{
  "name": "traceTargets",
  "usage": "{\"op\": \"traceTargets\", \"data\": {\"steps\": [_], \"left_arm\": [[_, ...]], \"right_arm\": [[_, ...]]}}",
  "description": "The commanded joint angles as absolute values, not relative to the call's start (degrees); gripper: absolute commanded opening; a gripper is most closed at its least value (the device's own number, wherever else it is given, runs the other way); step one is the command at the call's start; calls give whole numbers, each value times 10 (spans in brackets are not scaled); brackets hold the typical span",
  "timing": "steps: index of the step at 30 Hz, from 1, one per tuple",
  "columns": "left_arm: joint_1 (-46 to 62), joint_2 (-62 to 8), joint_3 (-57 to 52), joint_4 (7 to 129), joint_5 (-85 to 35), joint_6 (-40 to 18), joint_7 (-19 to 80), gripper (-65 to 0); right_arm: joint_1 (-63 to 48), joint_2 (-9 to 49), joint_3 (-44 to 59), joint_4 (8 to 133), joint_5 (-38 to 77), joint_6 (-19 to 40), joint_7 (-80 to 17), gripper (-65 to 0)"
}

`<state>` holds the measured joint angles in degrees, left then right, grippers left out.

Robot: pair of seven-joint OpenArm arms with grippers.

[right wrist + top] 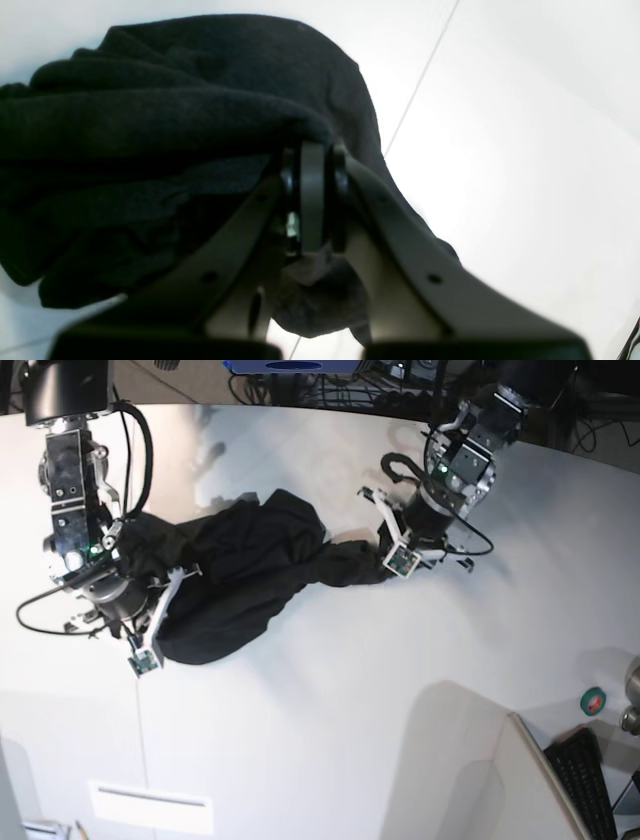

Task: Layout the t-shirt on the table in an organized manner, then fold the t-shirt properly
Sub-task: 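Grasp a shirt edge with the left gripper and pull it away from the right gripper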

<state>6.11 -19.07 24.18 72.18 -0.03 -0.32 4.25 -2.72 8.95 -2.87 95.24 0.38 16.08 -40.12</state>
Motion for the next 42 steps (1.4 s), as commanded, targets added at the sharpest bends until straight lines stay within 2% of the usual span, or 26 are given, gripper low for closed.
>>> {"op": "traceTargets", "data": {"steps": [1,8,12,16,19,23,27,39,42], "left_arm": [[56,-195,239,715,0,1,38,-535],[101,-167,233,669,0,1,40,-540],[133,-143,164,683,-15,0,38,-540],[111,-97,50,633,-102,0,37,-541],[100,-92,15,587,-118,0,36,-543],[167,-93,7,653,-121,0,36,-543],[151,-95,2,686,-116,1,8,-543],[39,-95,-1,409,-116,1,-114,-536],[34,-95,-2,393,-116,1,-120,-541]], "right_arm": [[-20,92,-30,960,5,160,-388,-650],[-61,95,-74,996,3,160,-387,-650],[-65,94,-74,996,5,160,-371,-650],[-67,94,-74,996,5,160,-345,-650],[-67,94,-74,996,5,160,-344,-650],[-68,94,-74,996,5,160,-345,-650],[-64,94,-74,985,5,160,-345,-650],[-50,92,-73,931,5,160,-344,-650],[-50,92,-73,931,5,160,-344,-650]]}}
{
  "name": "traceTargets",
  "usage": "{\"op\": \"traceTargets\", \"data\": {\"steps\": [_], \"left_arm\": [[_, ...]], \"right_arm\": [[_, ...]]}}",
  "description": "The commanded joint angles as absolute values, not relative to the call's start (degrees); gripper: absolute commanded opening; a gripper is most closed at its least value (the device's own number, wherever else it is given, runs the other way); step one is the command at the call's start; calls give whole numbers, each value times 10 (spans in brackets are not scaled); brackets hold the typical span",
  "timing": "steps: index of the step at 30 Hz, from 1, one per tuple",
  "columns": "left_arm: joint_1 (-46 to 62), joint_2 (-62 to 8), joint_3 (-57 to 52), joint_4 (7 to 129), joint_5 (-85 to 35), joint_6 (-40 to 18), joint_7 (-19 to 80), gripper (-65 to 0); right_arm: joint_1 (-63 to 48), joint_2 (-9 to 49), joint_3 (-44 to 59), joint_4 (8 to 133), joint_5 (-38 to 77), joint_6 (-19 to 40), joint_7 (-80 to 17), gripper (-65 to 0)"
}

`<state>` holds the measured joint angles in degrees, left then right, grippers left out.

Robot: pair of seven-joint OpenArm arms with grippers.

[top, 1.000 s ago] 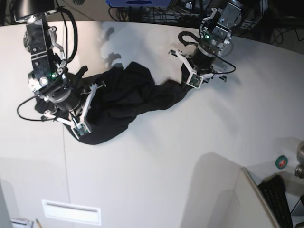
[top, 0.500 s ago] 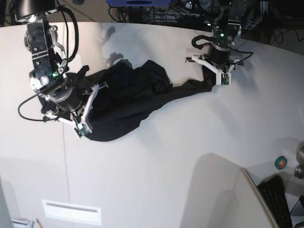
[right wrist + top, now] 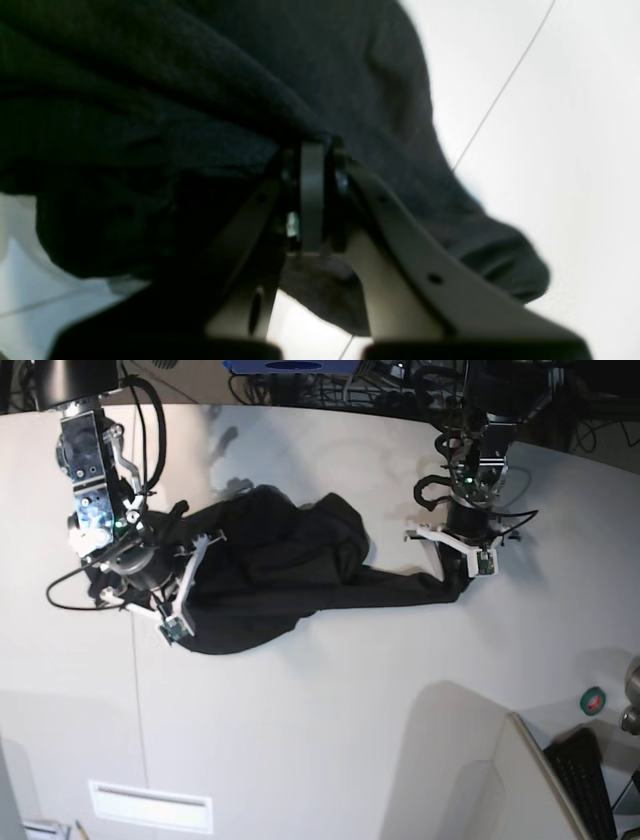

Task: Layout the t-shirt on the table in an organized manner, then fold the t-shirt properly
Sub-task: 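Grasp a shirt edge with the left gripper and pull it away from the right gripper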

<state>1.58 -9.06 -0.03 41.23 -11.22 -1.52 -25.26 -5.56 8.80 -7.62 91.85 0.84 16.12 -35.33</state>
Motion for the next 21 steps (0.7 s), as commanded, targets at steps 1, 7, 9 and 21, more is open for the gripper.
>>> {"op": "traceTargets", "data": {"steps": [1,7,9,21], "left_arm": [[40,-93,-6,405,-119,1,-120,-543],[153,-76,-9,515,-123,2,-122,-543],[189,-73,-11,551,-123,2,-124,-543],[237,-47,22,580,-115,108,-122,-650]], "right_arm": [[-51,92,-73,932,5,160,-344,-650],[-59,93,-70,932,4,160,-344,-650],[-58,94,-71,932,4,160,-344,-650],[-43,91,-73,932,5,160,-344,-650]]}}
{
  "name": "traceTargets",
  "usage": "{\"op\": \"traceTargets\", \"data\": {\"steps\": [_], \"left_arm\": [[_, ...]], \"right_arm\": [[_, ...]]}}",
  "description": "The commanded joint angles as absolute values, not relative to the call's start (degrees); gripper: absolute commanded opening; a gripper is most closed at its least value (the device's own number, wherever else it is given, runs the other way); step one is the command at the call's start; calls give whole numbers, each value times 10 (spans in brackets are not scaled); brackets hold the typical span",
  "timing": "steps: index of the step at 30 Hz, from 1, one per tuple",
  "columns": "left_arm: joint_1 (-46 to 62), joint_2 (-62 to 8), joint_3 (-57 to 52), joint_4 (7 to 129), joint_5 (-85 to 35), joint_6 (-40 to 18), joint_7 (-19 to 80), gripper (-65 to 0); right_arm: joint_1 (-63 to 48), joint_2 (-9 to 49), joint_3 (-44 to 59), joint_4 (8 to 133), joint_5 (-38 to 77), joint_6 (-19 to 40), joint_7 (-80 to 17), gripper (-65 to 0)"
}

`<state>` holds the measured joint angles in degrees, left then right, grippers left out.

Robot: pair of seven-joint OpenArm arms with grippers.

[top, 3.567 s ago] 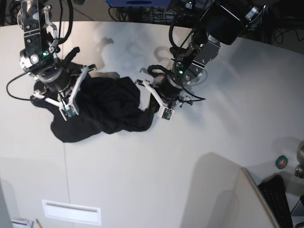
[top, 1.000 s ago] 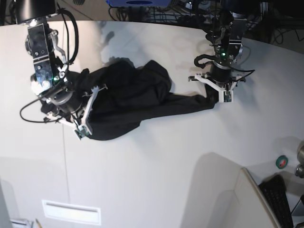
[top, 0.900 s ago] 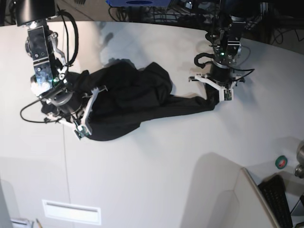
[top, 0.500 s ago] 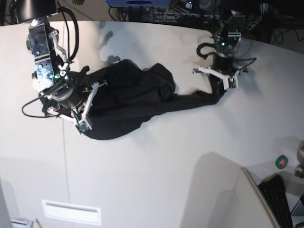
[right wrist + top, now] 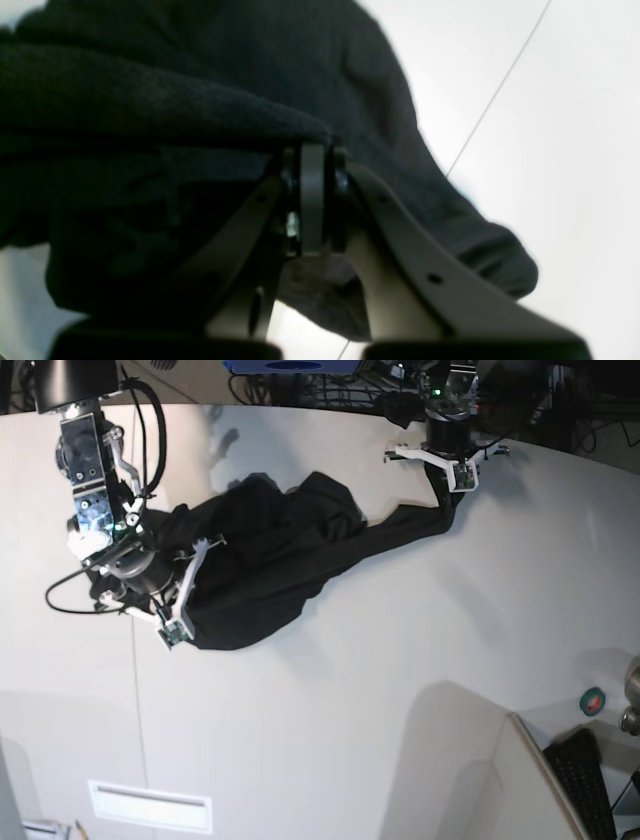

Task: Layout the t-shirt on the table in an organized manner, then fold the t-shirt properly
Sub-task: 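Grasp a shirt edge with the left gripper and pull it away from the right gripper, then lower the left gripper and release the shirt edge onto the table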

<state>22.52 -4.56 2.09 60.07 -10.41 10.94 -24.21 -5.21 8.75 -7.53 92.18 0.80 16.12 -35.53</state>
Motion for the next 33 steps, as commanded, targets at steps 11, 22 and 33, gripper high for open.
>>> {"op": "traceTargets", "data": {"steps": [11,22,33], "left_arm": [[209,-54,81,511,5,109,-122,-650],[171,-60,83,501,15,108,-170,-586],[171,-77,84,548,15,107,-247,-578]], "right_arm": [[-51,84,-71,927,5,159,-344,-650],[-61,37,-73,927,5,159,-344,-650],[-132,16,-73,1026,5,159,-344,-507]]}}
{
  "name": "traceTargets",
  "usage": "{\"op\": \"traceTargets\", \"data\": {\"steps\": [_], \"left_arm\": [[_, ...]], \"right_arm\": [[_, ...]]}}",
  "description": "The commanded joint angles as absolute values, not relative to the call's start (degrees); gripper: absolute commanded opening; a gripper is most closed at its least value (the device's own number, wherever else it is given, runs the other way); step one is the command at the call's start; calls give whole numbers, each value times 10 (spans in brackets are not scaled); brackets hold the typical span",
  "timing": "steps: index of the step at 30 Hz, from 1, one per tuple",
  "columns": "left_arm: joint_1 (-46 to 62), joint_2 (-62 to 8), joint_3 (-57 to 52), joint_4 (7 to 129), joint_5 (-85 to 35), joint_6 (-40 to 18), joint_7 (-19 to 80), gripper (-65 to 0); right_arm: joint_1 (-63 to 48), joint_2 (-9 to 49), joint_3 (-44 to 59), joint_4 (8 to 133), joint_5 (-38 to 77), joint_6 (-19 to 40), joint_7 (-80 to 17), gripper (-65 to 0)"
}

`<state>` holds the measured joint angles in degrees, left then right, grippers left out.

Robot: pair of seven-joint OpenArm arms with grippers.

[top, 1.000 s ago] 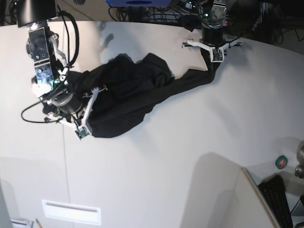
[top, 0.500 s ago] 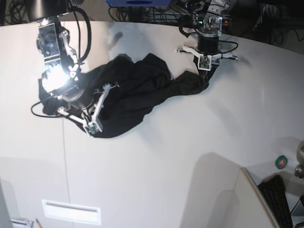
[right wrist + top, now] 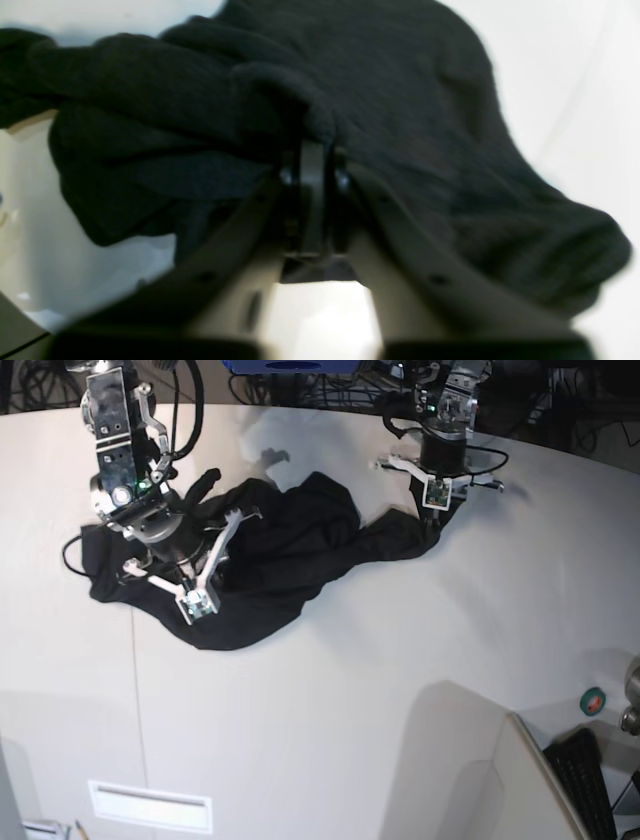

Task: Layout the t-shirt on the table in an organized manner, then fold the t-shirt properly
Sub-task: 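Lower the left gripper and release the shirt edge onto the table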

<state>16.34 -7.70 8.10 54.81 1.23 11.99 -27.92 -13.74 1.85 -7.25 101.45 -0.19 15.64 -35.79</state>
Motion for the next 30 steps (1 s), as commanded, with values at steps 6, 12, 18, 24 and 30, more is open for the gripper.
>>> {"op": "traceTargets", "data": {"steps": [6,12,18,24,30], "left_arm": [[168,-80,85,587,15,105,-247,-484],[168,-79,85,586,15,105,-247,-253],[173,-79,85,588,15,105,-247,-253],[176,-80,90,617,15,104,-247,-245],[97,-88,173,584,14,104,-247,-248]], "right_arm": [[-166,16,-71,1079,5,158,-344,-333],[-180,17,-73,1086,5,158,-344,-345],[-192,-2,-73,1086,5,158,-344,-345],[-202,-2,-73,1086,5,158,-344,-345],[-196,-2,-73,1085,5,158,-344,-345]]}}
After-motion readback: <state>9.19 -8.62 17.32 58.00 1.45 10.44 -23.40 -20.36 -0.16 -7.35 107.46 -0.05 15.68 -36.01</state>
